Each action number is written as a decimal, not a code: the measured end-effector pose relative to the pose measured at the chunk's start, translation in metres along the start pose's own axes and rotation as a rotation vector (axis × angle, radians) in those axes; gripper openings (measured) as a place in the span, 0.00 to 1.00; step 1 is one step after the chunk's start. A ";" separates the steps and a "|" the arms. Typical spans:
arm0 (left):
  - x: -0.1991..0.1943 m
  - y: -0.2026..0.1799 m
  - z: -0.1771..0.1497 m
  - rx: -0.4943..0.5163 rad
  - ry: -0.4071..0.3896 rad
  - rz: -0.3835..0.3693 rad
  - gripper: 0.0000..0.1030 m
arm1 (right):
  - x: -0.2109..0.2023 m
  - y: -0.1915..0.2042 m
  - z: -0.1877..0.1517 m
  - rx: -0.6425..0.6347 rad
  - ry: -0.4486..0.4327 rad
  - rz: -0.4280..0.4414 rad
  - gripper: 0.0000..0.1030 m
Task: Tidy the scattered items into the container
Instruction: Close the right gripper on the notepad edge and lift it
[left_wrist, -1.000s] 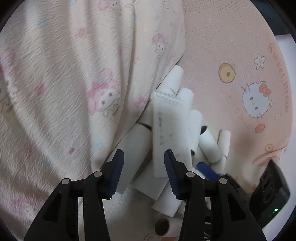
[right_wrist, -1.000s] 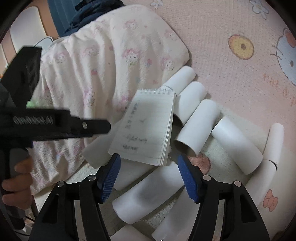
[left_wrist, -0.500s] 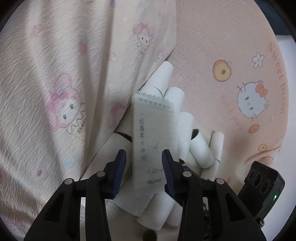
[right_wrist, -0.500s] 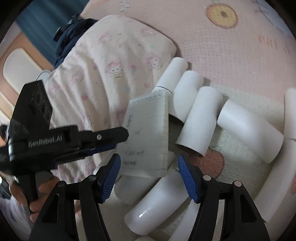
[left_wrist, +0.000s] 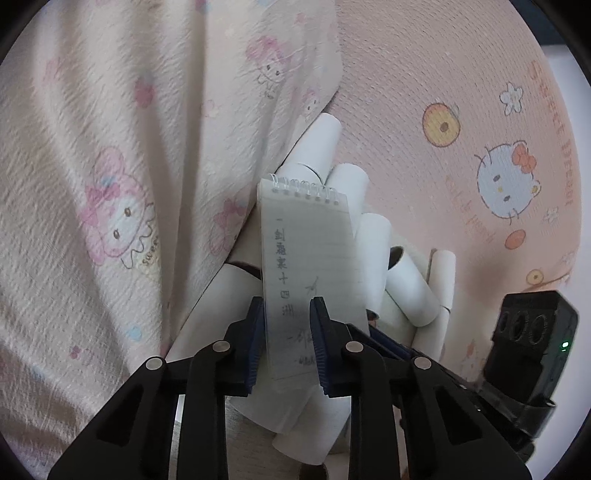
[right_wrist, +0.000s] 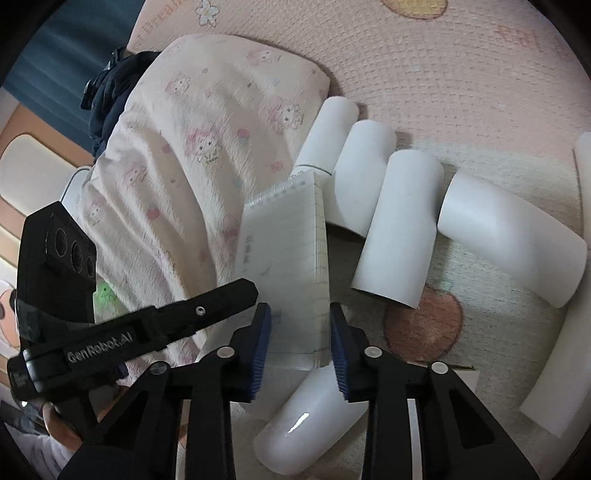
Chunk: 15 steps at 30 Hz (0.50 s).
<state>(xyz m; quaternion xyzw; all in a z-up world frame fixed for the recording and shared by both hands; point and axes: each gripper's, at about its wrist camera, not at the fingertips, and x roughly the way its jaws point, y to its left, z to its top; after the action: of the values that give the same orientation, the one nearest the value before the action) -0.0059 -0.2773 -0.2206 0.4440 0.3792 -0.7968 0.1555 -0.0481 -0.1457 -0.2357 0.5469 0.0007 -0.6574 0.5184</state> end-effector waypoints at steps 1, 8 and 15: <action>-0.001 0.000 0.000 0.004 -0.001 -0.006 0.26 | -0.002 0.003 0.000 -0.009 -0.005 -0.009 0.25; -0.009 -0.002 -0.005 -0.003 0.002 -0.059 0.26 | -0.019 0.019 -0.006 -0.114 -0.032 -0.084 0.24; -0.022 -0.024 -0.010 0.065 -0.011 -0.100 0.26 | -0.045 0.022 -0.018 -0.141 -0.075 -0.117 0.24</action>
<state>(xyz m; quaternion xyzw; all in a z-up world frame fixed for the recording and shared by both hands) -0.0016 -0.2560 -0.1951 0.4248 0.3740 -0.8180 0.1031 -0.0261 -0.1145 -0.1981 0.4830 0.0594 -0.7049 0.5161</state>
